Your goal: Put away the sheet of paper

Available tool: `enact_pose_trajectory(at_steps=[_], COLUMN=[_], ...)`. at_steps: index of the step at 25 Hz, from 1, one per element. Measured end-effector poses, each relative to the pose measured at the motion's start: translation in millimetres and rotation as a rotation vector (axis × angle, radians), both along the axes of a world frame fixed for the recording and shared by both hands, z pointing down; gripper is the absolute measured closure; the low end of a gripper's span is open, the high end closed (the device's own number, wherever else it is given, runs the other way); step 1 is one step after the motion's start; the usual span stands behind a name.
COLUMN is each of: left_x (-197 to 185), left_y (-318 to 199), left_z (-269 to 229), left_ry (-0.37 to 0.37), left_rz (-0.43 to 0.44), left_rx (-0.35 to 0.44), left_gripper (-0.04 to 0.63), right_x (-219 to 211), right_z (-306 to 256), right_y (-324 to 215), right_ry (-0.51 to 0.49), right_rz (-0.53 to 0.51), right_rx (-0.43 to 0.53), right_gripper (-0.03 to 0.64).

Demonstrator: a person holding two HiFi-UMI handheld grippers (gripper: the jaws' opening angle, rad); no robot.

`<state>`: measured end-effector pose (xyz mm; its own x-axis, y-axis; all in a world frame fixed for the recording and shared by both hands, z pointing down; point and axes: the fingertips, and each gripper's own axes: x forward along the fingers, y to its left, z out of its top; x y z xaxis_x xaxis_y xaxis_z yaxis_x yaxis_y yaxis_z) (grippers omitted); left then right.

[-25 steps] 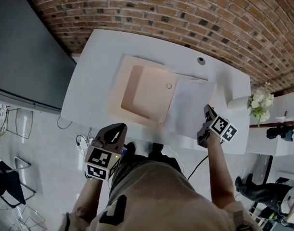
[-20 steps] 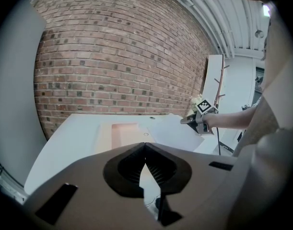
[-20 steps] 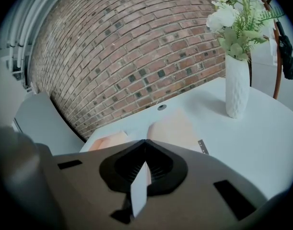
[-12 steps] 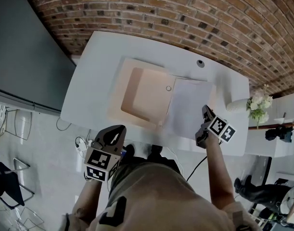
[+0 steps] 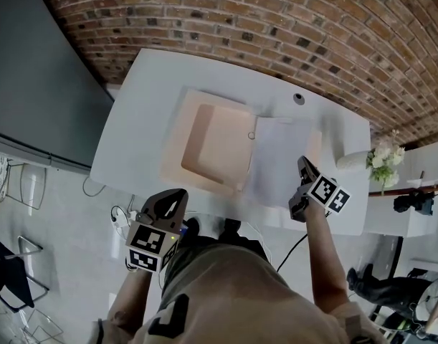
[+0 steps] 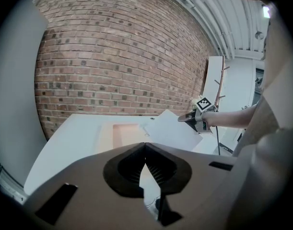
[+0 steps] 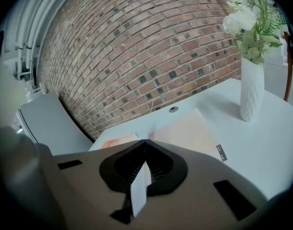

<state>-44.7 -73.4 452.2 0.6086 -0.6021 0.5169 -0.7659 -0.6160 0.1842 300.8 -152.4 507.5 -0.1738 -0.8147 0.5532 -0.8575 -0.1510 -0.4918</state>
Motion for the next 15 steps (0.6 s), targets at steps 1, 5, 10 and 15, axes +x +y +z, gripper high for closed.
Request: enact_pose_trajectory(at_steps=[1, 5, 10, 15], left_x=[-0.2, -3.2, -8.2, -10.8], left_y=[-0.1, -1.1, -1.6, -1.7], left_z=[0.1, -0.4, 0.5, 1.4], left_ry=[0.001, 0.002, 0.002, 0.005], left_rz=[-0.001, -0.006, -0.013, -0.015], left_rx=[0.000, 0.002, 0.000, -0.002], left_gripper=[0.581, 0.581, 0.581, 0.581], right_x=[-1.6, -6.6, -10.3, -11.8], right_z=[-1.0, -3.8, -1.0, 3.5], right_y=[-1.2, -5.4, -7.3, -6.8], right_ry=[-0.002, -0.011, -0.019, -0.030], right_rz=[-0.004, -0.011, -0.009, 0.002], right_rx=[0.003, 0.007, 0.000, -0.012], right_gripper=[0.594, 0.594, 0.594, 0.594])
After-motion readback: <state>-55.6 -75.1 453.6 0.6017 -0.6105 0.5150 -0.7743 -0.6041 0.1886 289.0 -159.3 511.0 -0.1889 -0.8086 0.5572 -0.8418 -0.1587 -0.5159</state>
